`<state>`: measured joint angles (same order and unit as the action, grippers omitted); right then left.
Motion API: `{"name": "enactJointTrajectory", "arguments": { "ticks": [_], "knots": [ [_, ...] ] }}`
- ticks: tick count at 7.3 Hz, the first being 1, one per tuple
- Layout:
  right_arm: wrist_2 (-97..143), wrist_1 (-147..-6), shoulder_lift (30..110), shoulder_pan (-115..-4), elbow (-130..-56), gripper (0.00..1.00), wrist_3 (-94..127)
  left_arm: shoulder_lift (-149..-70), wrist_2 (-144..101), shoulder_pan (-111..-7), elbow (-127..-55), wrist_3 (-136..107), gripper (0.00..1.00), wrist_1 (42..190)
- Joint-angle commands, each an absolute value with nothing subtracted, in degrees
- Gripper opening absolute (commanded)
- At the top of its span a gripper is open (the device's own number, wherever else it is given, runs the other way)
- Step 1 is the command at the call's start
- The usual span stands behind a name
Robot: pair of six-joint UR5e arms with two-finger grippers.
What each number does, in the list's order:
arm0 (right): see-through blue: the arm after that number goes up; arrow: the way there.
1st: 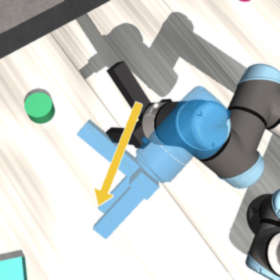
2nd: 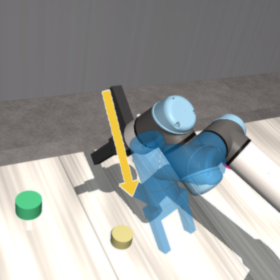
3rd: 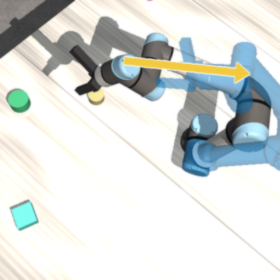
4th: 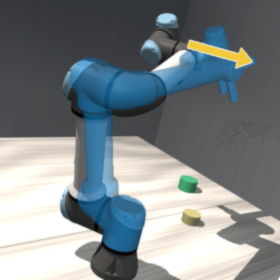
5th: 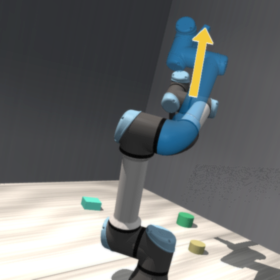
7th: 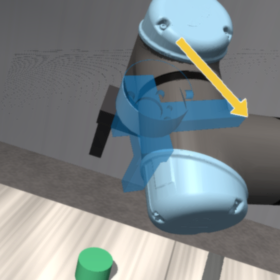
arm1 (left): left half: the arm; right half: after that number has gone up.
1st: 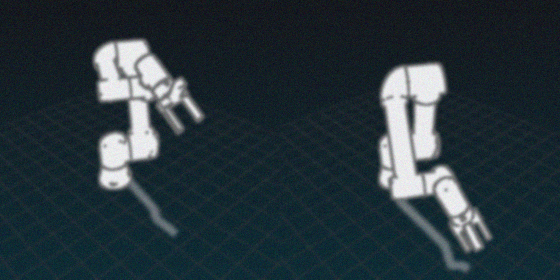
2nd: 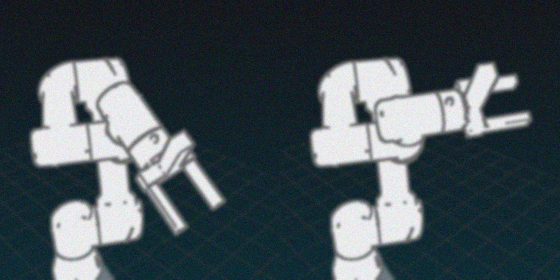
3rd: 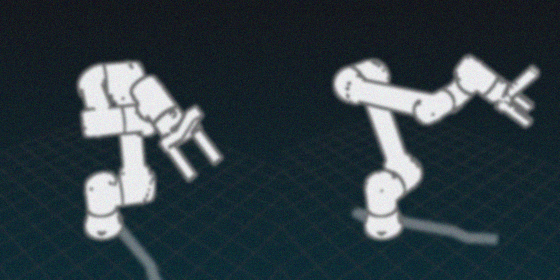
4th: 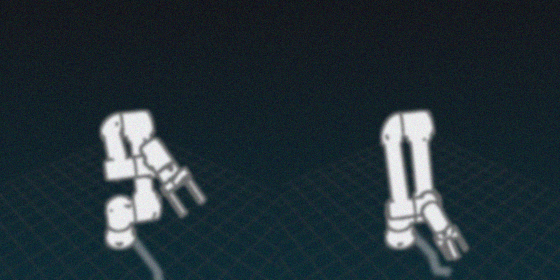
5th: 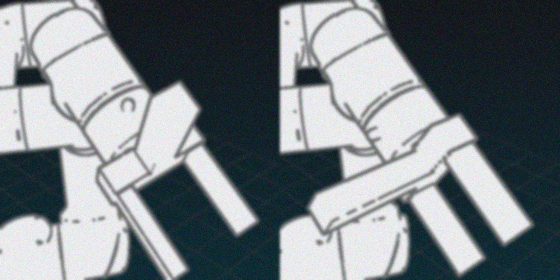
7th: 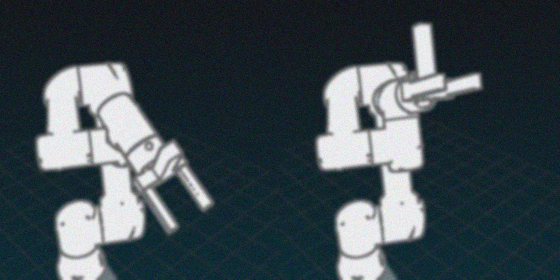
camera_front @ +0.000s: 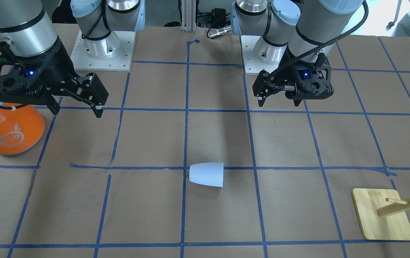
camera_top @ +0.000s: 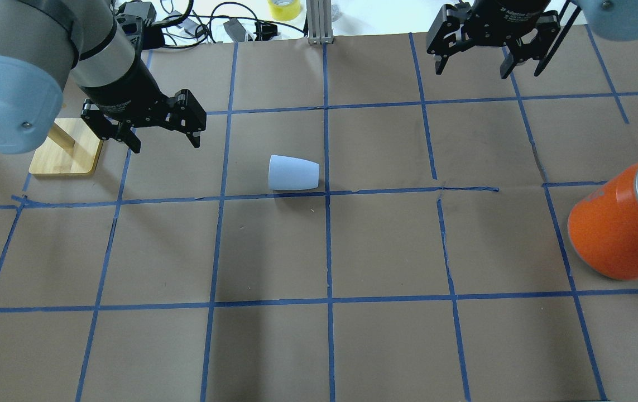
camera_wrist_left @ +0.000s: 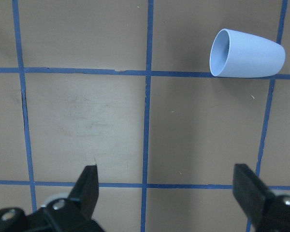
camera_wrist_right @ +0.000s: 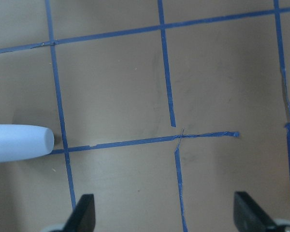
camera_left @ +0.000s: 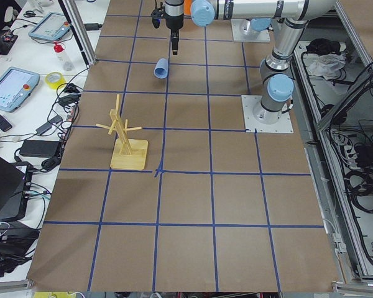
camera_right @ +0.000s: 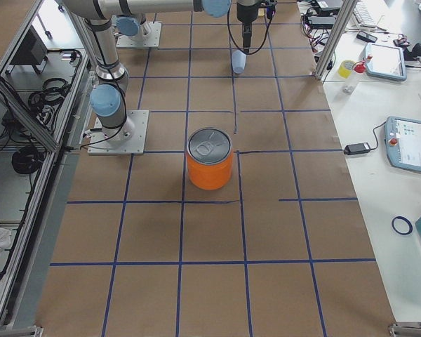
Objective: Flip cup
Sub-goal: 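Withdraw the right arm to its start pose while the left arm begins reaching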
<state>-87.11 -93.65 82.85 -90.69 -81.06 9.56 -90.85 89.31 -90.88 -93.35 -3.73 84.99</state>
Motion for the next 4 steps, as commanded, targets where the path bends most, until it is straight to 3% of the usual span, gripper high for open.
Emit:
{"name": "enactJointTrajectory", "arguments": {
  "ticks": [1, 4],
  "knots": [
    [-91.2, -96.2, 81.2, -90.8, -85.1, 1.0, 13.3, -91.3, 88.9, -90.9, -93.5, -3.8, 1.0, 85.1],
    [-94.0, -96.8, 84.9, -90.5, -89.7, 1.0, 12.8, -91.3, 88.9, -90.9, -93.5, -3.8, 1.0, 85.1]
  ]
}}
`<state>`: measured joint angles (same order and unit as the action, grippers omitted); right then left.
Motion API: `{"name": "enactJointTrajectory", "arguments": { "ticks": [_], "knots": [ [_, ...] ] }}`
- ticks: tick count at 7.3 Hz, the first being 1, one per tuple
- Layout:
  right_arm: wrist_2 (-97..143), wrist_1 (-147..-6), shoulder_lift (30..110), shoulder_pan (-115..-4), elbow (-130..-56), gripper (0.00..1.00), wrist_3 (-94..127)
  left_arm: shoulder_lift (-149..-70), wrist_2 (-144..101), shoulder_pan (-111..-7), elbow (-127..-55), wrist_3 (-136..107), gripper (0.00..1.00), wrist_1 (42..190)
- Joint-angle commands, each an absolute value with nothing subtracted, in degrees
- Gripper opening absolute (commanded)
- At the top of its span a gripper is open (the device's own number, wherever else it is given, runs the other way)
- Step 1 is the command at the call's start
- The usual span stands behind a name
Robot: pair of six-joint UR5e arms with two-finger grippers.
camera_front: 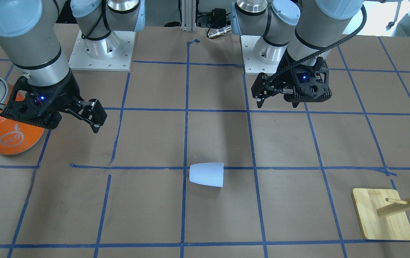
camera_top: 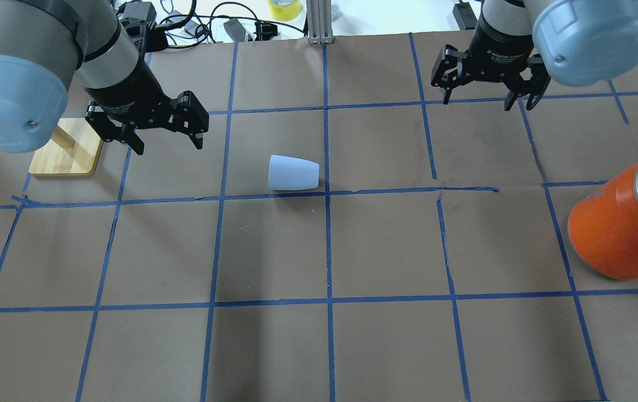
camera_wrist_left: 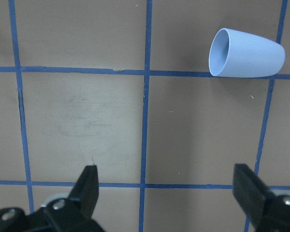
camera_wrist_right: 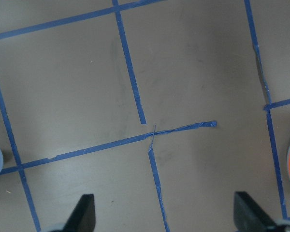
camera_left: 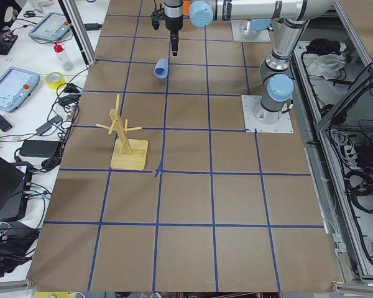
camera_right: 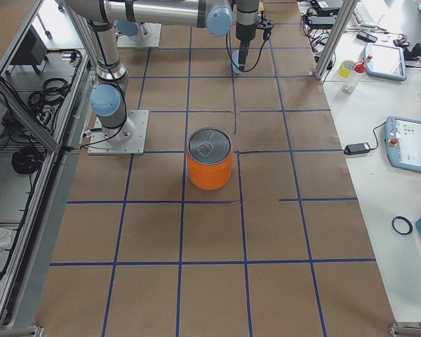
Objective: Flip cup
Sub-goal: 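Withdraw the right arm to its start pose while the left arm begins reaching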
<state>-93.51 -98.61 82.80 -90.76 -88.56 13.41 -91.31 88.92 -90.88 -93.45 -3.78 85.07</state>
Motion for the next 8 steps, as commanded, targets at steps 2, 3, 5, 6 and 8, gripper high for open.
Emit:
{"name": "enactJointTrajectory", "arguments": {
  "ticks": [2, 3, 5, 6, 8],
  "knots": [
    [-93.4, -92.6, 86.3, -90.7, -89.2, 1.0, 13.1, -92.0, 88.9, -90.8, -93.4, -3.8, 1.0, 85.0],
    [-92.6, -92.6, 86.0, -90.8, -89.0, 1.0, 13.1, -93.0, 86.0, -90.7, -93.1, -4.6, 1.0, 83.9],
    [-91.8, -88.3, 85.1, -90.8, -86.4, 1.0, 11.4, -94.3, 82.8, -90.5, -92.9, -4.7, 1.0, 82.4],
    [-91.6, -87.4, 85.3, -91.1, -86.4, 1.0, 11.5, -95.9, 81.2, -89.8, -92.8, -4.5, 1.0, 81.7],
    [-91.6, -88.1, 85.1, -91.1, -86.6, 1.0, 12.2, -101.9, 66.1, -85.2, -93.8, -2.7, 1.0, 75.8]
  ]
}}
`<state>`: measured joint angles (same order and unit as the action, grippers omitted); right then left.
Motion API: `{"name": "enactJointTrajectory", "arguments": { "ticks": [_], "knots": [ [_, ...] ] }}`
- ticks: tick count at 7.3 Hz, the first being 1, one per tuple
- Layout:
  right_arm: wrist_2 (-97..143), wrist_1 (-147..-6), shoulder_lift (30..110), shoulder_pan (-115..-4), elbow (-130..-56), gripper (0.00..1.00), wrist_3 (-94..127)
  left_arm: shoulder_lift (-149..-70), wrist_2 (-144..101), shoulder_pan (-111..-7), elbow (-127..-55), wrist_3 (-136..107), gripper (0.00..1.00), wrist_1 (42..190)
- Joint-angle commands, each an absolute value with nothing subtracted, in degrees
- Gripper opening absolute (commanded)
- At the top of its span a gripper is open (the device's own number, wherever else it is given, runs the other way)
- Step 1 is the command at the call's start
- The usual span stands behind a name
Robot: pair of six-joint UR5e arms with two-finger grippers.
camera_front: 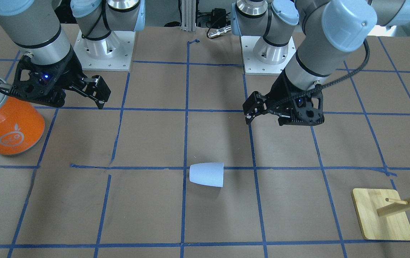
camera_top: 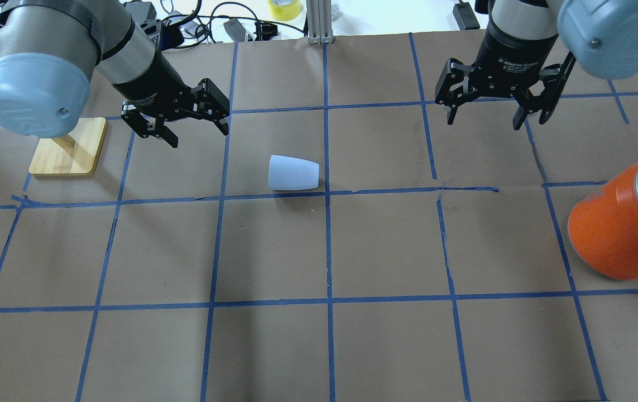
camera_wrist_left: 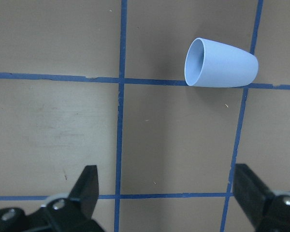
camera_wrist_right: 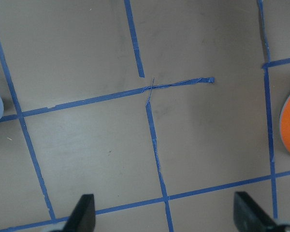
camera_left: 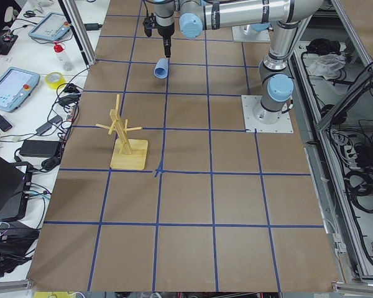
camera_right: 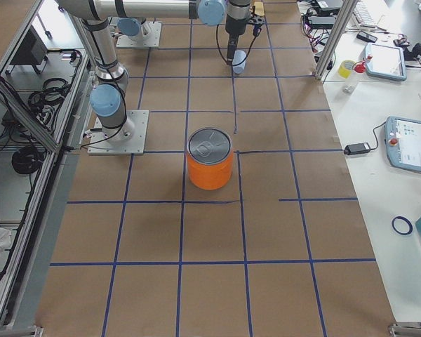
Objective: Flip cup
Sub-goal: 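Reach the left gripper to the lying cup and grasp its base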
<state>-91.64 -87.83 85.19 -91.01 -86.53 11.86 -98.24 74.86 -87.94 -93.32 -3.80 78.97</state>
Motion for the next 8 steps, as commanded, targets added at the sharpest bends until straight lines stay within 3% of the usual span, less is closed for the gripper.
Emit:
{"name": "enactJointTrajectory", "arguments": {
  "ticks": [1, 8],
  "knots": [
    [-91.7, -88.2, 85.1, -91.1, -86.8, 1.0, 12.2, -104.7, 59.7, -84.3, -94.1, -1.2, 1.0, 75.3],
    [-91.6, -87.0, 85.3, -91.1, -87.1, 1.0, 12.0, -121.8, 43.9, -84.3, -95.8, 10.0, 1.0, 66.8]
  ]
}}
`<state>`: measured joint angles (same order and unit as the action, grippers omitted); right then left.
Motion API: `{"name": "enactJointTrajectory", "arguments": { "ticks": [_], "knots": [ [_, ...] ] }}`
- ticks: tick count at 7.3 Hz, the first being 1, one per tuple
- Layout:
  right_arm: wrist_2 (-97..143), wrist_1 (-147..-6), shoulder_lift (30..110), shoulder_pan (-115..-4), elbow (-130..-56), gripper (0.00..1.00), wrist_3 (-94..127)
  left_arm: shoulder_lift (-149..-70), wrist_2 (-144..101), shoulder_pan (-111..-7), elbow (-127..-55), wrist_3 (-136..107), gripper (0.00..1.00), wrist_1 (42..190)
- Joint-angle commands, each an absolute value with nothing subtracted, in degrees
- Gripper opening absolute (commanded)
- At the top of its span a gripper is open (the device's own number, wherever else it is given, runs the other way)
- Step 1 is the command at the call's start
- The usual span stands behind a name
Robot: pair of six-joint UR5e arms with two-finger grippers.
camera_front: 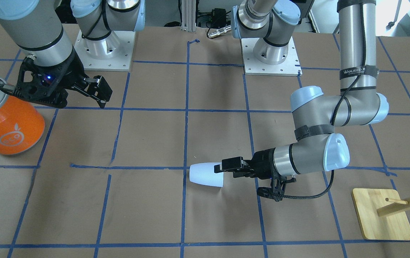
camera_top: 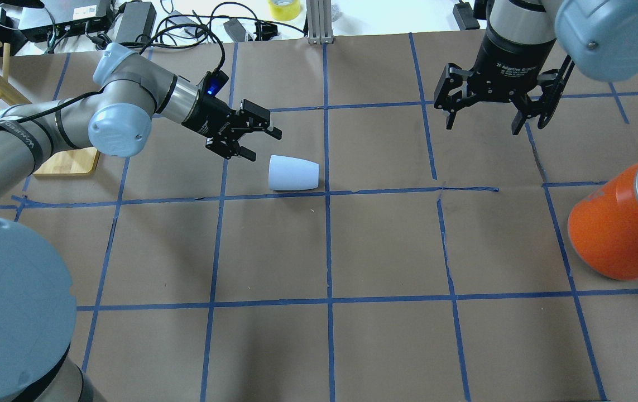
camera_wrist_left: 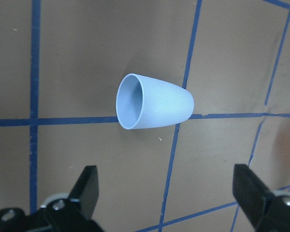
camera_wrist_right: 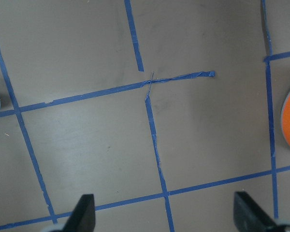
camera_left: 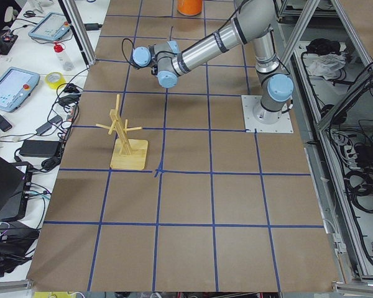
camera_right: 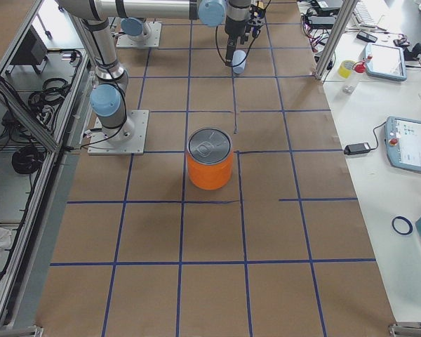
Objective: Flip cup
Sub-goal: 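Reach the left gripper to the lying cup and grasp its base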
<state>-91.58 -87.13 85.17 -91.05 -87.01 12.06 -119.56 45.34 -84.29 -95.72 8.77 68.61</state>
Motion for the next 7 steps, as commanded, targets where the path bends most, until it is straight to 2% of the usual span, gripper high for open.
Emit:
{"name": "enactJointTrajectory", "arguments": {
  "ticks": [1, 2, 4, 7],
  "knots": [
    [-91.4, -87.0, 85.3, -91.1, -87.1, 1.0, 12.0, -121.9, 43.9, -84.3, -96.8, 10.1, 1.0, 66.4],
    [-91.3, -87.0, 85.3, -91.1, -87.1, 1.0, 12.0, -121.8, 43.7, -84.3, -97.7, 9.8, 0.95, 66.1],
    [-91.3, -87.0, 85.3, -91.1, -87.1, 1.0, 12.0, -121.6, 42.5, -84.8, -97.8, 8.7, 0.67, 65.5],
    [-91.3, -86.9, 85.3, -91.1, -87.1, 1.0, 12.0, -122.1, 36.5, -85.1, -98.8, 8.7, 0.56, 65.4]
  ]
}}
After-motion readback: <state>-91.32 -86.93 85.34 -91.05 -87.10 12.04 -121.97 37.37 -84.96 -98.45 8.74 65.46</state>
